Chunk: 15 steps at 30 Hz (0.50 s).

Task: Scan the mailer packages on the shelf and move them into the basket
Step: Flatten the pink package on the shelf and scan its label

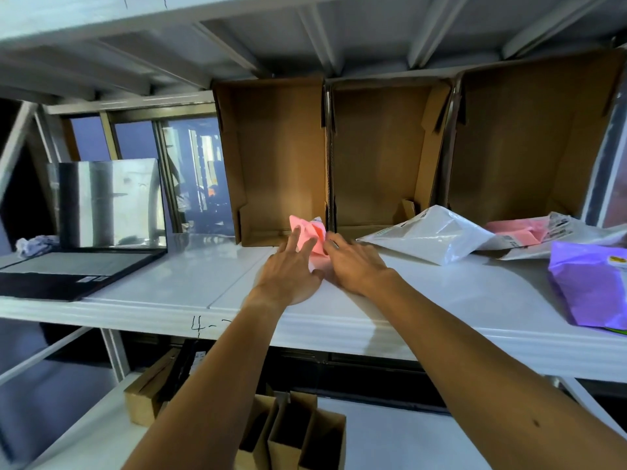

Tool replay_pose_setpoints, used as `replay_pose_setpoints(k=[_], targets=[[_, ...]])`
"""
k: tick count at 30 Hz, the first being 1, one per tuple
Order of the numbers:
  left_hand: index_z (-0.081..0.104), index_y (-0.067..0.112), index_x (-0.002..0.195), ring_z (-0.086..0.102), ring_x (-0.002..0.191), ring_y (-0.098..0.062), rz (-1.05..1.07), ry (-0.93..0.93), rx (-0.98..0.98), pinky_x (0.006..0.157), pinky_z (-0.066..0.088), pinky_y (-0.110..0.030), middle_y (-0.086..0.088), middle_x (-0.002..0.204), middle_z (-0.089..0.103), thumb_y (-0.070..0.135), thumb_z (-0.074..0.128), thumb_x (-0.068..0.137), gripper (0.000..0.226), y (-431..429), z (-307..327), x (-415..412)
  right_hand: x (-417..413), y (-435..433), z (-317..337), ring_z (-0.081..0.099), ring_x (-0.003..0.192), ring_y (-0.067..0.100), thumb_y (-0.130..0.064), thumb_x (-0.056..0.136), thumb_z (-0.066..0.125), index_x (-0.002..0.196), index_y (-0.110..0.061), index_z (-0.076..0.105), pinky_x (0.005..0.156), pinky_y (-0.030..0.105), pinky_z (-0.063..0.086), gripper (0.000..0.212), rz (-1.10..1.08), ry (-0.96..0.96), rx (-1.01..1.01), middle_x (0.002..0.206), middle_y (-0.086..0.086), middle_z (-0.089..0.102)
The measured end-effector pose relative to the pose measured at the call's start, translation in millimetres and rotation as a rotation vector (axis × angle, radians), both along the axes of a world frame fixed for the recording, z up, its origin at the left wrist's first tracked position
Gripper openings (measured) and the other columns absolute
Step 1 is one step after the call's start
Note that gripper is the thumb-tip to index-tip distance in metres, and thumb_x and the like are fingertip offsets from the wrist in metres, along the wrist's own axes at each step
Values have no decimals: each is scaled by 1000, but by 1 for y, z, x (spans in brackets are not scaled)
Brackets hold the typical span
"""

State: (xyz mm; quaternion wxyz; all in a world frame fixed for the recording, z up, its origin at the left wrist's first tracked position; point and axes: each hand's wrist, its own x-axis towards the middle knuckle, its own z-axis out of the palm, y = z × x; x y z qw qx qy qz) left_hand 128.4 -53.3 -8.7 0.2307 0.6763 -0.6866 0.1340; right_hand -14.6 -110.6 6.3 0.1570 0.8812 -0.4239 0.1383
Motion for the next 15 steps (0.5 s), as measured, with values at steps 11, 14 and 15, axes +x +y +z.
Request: replay_pose_setpoints(k=[11,14,15], targets=[[20,34,155,33,146,-32,-53,0,59,113,36,-46,4,168,8,41,53,97,67,-4,2,0,-5,0,-1,41,135,30,-24,95,58,156,-22,24,101,46,44,70,57,-118,48,161,-1,25],[18,33,157,31,147,-30,-58,1,69,114,34,-45,5,167,8,42,50,98,68,-3,3,-1,-5,1,-2,41,134,28,-24,94,58,154,-20,29,102,46,45,67,72,-156,55,157,1,32],[17,33,157,30,148,-30,-58,4,77,115,33,-45,6,167,8,42,50,98,68,-2,3,-1,-5,1,-2,41,134,27,-24,93,58,154,-19,30,101,45,45,67,76,-173,65,156,1,34]])
